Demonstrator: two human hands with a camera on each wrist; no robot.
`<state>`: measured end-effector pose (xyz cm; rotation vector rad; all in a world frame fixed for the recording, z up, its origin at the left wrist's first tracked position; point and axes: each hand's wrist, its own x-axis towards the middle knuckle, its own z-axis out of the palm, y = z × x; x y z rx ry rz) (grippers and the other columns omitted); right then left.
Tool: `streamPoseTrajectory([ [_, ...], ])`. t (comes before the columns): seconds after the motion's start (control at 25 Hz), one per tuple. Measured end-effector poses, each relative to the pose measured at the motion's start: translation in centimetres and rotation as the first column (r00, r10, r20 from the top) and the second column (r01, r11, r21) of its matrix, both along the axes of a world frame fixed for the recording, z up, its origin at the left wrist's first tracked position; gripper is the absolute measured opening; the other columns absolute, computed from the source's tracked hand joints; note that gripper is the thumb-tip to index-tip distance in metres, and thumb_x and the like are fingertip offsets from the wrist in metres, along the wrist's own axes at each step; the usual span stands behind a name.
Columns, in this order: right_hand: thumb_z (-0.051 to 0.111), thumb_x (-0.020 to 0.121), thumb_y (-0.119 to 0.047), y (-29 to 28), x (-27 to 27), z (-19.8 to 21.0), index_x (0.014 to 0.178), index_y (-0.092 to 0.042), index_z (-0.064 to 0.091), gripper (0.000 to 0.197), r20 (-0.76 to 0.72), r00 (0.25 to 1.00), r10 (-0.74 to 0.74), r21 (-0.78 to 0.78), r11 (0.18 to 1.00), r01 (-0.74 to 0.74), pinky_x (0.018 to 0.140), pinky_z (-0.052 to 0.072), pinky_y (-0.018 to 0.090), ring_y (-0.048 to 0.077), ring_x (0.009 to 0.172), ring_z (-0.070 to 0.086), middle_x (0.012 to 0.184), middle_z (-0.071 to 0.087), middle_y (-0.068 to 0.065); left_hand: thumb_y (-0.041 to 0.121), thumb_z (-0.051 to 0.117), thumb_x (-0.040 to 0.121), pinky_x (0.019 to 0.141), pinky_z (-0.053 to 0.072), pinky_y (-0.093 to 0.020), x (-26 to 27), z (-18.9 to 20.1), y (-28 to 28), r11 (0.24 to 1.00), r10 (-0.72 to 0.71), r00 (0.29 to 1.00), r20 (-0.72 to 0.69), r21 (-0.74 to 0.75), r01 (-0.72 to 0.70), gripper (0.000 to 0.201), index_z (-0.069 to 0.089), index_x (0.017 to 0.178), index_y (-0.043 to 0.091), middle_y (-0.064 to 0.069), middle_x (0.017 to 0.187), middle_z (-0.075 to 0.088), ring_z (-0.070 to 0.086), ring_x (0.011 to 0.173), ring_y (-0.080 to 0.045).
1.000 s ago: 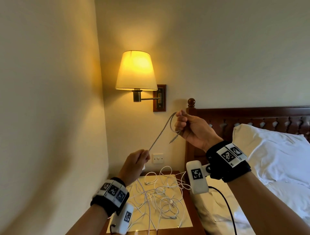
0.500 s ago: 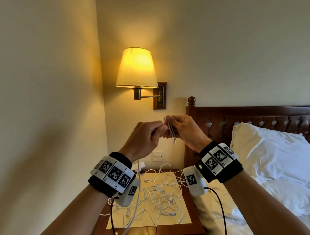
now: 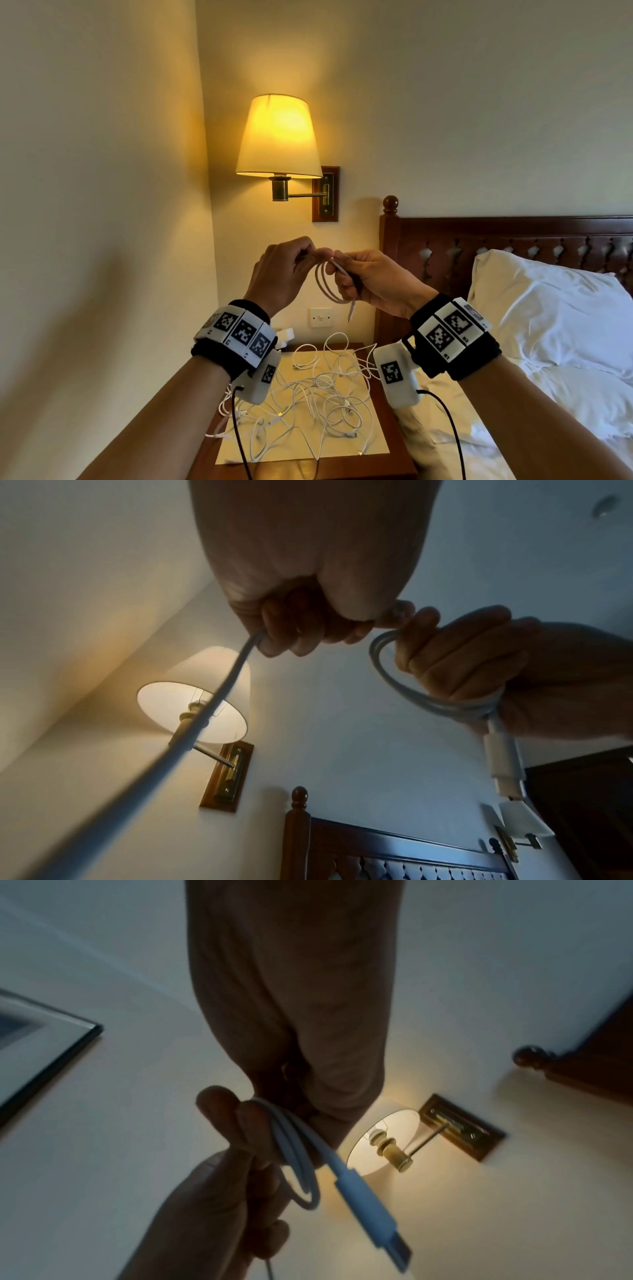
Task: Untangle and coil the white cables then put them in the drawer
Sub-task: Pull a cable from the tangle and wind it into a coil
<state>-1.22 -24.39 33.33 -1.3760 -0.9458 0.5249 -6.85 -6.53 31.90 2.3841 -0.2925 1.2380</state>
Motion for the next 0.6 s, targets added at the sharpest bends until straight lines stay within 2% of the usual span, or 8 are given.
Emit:
streamPoseTrajectory([
  [0.12, 0.037, 0.103, -0.026, 0.0, 0.3, -0.6, 0.087, -0.010, 0.058, 0.031, -0.212, 0.967, 0.141, 0.060, 0.990, -0.131, 0.054, 0.042, 0.020, 0.008, 0.049, 0.044, 0.057, 0.046, -0.004, 0.079, 0.032, 0.082, 0.056, 0.042, -0.039, 0.4, -1.1, 0.0, 0.997, -0.033, 0.999, -0.004, -0.067, 0.033, 0.064, 0.050, 0.068, 0.019, 0.005, 0.055, 0.047, 0.045, 0.055, -0.018],
  [0.2, 0.037, 0.102, -0.026, 0.1, 0.5, -0.9, 0.084, -0.011, 0.056, 0.030, -0.344, 0.911, 0.228, 0.147, 0.971, -0.187, 0.052, 0.039, 0.019, 0.007, 0.048, 0.041, 0.056, 0.043, -0.005, 0.081, 0.027, 0.082, 0.055, 0.039, -0.038, 0.8, -1.9, 0.4, 0.995, -0.003, 1.000, -0.012, -0.100, 0.002, 0.068, 0.048, 0.065, 0.018, 0.004, 0.053, 0.043, 0.040, 0.052, -0.015],
  [0.28, 0.036, 0.102, -0.025, 0.0, 0.9, -0.9, 0.082, -0.011, 0.055, 0.030, -0.432, 0.860, 0.273, 0.248, 0.952, -0.178, 0.051, 0.038, 0.018, 0.006, 0.047, 0.041, 0.055, 0.041, -0.006, 0.078, 0.025, 0.084, 0.054, 0.035, -0.036, 1.2, -3.1, 1.2, 0.989, 0.004, 1.000, -0.019, -0.148, -0.007, 0.069, 0.047, 0.064, 0.016, 0.005, 0.053, 0.039, 0.035, 0.052, -0.013],
  [0.36, 0.034, 0.102, -0.025, -0.4, 1.6, -0.5, 0.081, -0.012, 0.055, 0.033, -0.480, 0.823, 0.306, 0.355, 0.925, -0.137, 0.050, 0.039, 0.018, 0.006, 0.047, 0.043, 0.055, 0.042, -0.006, 0.072, 0.027, 0.088, 0.054, 0.034, -0.034, 1.4, -4.7, 2.2, 0.982, 0.002, 1.000, -0.028, -0.187, -0.007, 0.061, 0.046, 0.065, 0.018, 0.006, 0.054, 0.040, 0.036, 0.051, -0.013],
  [0.44, 0.033, 0.103, -0.026, -0.8, 2.4, 0.1, 0.080, -0.011, 0.055, 0.035, -0.506, 0.812, 0.290, 0.421, 0.905, -0.061, 0.050, 0.042, 0.018, 0.007, 0.047, 0.045, 0.056, 0.043, -0.006, 0.062, 0.029, 0.092, 0.054, 0.039, -0.037, 1.2, -6.8, 3.1, 0.984, 0.022, 0.998, -0.062, -0.174, -0.033, 0.048, 0.047, 0.068, 0.025, 0.006, 0.056, 0.046, 0.041, 0.051, -0.011],
  [0.52, 0.034, 0.104, -0.026, -1.3, 3.1, 0.6, 0.079, -0.012, 0.054, 0.035, -0.514, 0.833, 0.206, 0.447, 0.893, 0.055, 0.049, 0.045, 0.019, 0.007, 0.047, 0.046, 0.057, 0.044, -0.005, 0.046, 0.032, 0.098, 0.054, 0.040, -0.034, 0.8, -8.8, 3.5, 0.989, 0.061, 0.989, -0.136, -0.125, -0.079, 0.033, 0.044, 0.071, 0.032, 0.006, 0.059, 0.050, 0.046, 0.052, -0.010],
  [0.6, 0.033, 0.105, -0.026, -1.4, 3.5, 0.8, 0.080, -0.012, 0.053, 0.035, -0.475, 0.875, 0.094, 0.425, 0.895, 0.135, 0.052, 0.047, 0.019, 0.008, 0.050, 0.049, 0.059, 0.047, -0.003, 0.031, 0.036, 0.102, 0.055, 0.038, -0.028, 0.2, -9.7, 3.1, 0.992, 0.080, 0.962, -0.263, -0.070, -0.102, 0.030, 0.044, 0.072, 0.030, 0.004, 0.064, 0.054, 0.050, 0.056, -0.010],
])
